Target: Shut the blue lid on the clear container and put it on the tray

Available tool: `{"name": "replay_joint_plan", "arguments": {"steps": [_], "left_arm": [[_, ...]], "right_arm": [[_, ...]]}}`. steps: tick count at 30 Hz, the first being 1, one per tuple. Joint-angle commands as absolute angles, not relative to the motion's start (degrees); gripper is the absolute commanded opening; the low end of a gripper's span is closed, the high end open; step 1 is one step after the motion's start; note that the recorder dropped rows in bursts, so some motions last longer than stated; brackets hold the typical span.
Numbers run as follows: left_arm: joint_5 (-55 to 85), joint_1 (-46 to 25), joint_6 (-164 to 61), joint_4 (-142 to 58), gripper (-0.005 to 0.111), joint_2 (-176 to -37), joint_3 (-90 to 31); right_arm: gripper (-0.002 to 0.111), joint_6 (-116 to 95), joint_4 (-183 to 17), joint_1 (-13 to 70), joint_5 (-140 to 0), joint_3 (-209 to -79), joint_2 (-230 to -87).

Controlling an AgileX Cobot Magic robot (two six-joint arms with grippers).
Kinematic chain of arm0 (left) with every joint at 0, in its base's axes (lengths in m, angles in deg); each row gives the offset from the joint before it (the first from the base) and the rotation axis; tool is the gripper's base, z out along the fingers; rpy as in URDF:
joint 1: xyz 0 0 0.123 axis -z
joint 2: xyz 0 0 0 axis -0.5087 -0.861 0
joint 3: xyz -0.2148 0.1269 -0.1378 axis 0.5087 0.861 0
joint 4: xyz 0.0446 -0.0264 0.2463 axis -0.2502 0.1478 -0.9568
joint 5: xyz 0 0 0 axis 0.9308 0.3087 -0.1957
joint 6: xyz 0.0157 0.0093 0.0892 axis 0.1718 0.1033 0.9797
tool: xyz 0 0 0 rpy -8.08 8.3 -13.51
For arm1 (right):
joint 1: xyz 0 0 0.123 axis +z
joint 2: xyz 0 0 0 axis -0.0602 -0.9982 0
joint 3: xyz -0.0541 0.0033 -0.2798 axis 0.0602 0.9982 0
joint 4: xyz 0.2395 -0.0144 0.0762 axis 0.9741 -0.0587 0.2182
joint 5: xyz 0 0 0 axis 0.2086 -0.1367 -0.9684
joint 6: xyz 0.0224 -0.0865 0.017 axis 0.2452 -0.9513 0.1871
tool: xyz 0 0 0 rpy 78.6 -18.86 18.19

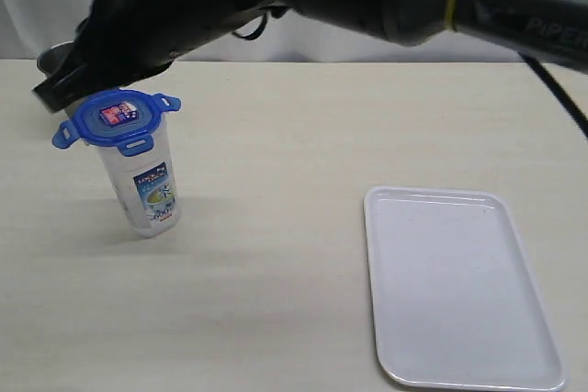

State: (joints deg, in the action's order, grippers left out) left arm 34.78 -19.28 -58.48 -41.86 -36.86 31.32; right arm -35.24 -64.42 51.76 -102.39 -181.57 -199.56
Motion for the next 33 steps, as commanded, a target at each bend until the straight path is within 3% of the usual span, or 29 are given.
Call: {"name": "replay_joint_plan", "arguments": {"steps": [1,9,19,33], "left_arm": [[34.2,-19.5,-58.5,-41.8,0.0,-36.7,31.4],[34.2,-19.5,-58.5,-41.8,0.0,-36.7,31.4],[34.2,-19.5,-58.5,-41.8,0.0,-36.7,31.4],[34.2,-19.5,-58.5,-41.8,0.0,-36.7,31.4]], "right_arm": [[0.005,-35.7,-66.3,54.2,-98.3,-181.8,-201.1],[0.005,-35.2,-72.0,54.2,-91.3,-181.8,-206.3],[0.005,-35.3,-75.3,54.2,-99.2,-181.8,-207.7],[0.005,-35.2,-77.7,54.2,-99.1,-181.8,-206.5]]}}
